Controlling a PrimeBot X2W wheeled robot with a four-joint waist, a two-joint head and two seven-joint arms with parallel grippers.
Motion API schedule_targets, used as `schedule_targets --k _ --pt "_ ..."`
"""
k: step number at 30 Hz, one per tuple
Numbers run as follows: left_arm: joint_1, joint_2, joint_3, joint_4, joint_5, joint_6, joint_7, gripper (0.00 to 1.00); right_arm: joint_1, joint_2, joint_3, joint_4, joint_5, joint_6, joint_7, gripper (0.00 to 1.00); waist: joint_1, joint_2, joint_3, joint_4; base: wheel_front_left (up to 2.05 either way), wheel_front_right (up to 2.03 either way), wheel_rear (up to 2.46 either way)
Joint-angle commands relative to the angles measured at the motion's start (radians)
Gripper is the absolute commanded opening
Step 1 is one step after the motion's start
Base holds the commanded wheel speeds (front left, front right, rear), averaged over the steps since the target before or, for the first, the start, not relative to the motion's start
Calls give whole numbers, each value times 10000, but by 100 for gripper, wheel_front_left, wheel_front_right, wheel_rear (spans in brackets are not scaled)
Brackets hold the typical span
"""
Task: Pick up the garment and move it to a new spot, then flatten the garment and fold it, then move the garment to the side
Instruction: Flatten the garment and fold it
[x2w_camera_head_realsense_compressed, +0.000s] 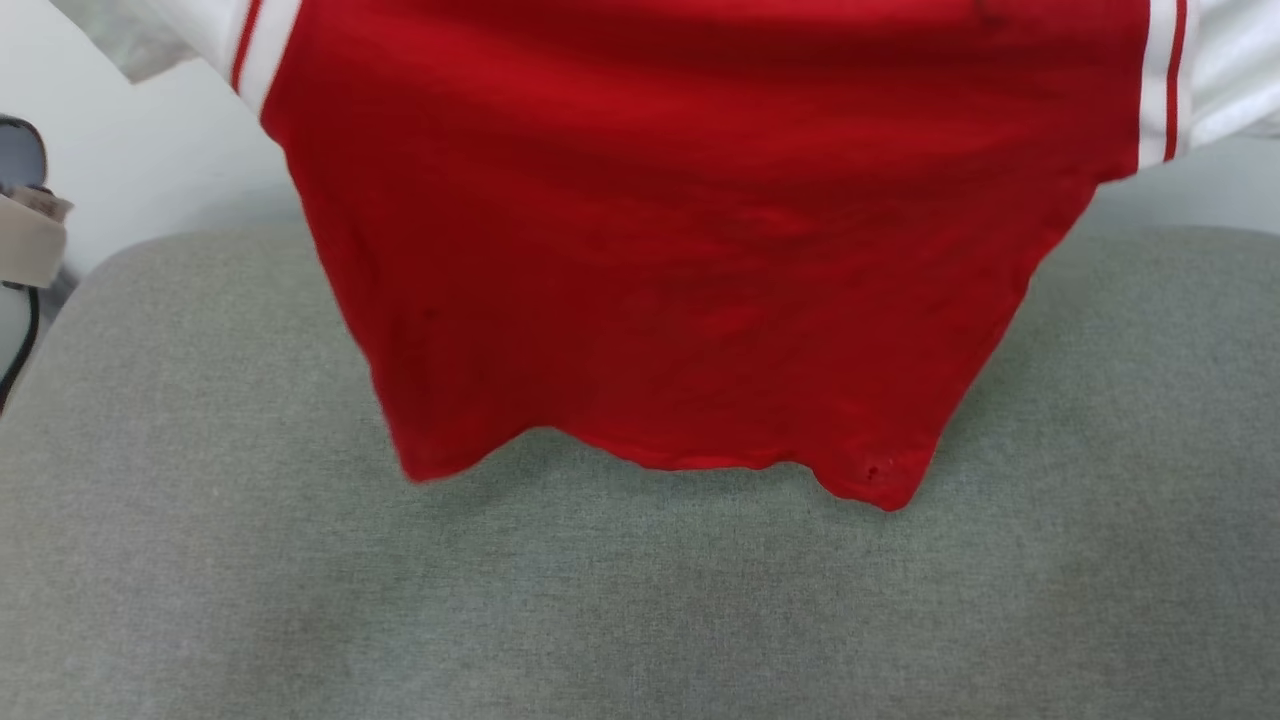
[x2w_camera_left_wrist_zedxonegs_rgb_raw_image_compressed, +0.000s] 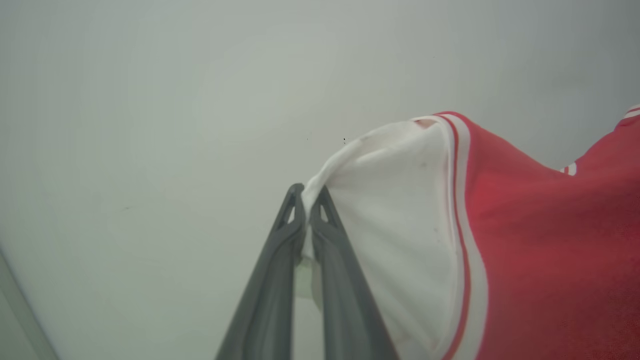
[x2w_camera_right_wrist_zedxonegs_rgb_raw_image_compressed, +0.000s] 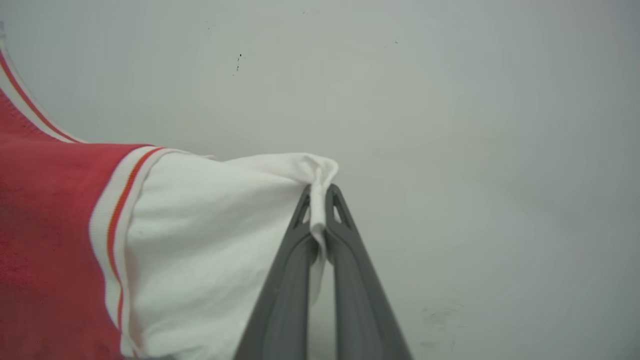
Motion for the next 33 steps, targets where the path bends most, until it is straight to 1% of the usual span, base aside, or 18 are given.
schedule_targets --k 1,4,7,9,11,14,19,22,25,29,33 --pt "-104 13 60 23 -35 49 -66 0 -188 2 56 56 -74 -7 -72 0 1 0 142 -50 0 0 0" --pt "-235 56 262 149 -151 25 -144 0 -610 -230 309 195 -367 -7 -211 0 1 0 509 -129 0 0 0" --pt "-495 -20 494 475 -452 -129 -169 0 -1159 -61 538 445 -457 -7 -383 0 1 0 1022 -230 0 0 0" --pt "-802 -50 597 739 -514 -338 -146 0 -1645 -7 759 604 -440 -7 -451 0 1 0 1460 -301 0 0 0" --pt "-1250 -147 664 1065 -461 -580 -151 0 -2249 -108 1057 755 -578 -8 -528 0 1 0 1945 -358 0 0 0" --pt "-2145 -356 676 1669 -273 -964 -85 0 -3335 139 1129 1154 -564 -7 -645 0 1 0 2754 -424 0 0 0" --pt "-4091 -970 556 3034 280 -1618 72 0 -5277 740 1132 2235 -911 -8 -1065 0 1 0 3997 -537 0 0 0" --pt "-5126 -1504 510 3918 329 -1899 174 0 -6384 1182 1126 3172 -1250 -8 -1507 0 1 0 4532 -615 0 0 0" --pt "-6175 -1915 547 4651 506 -2120 44 0 -7538 1551 964 4131 -1676 -8 -1968 0 1 0 5054 -670 0 0 0" --pt "-7202 -2530 484 5608 760 -2367 -352 0 -8677 2005 788 5382 -2323 -7 -2679 0 1 0 5542 -677 0 0 0" --pt "-7720 -3109 307 6453 985 -2562 -824 0 -9238 2319 615 6363 -2725 -8 -3371 0 1 0 5872 -601 0 0 0"
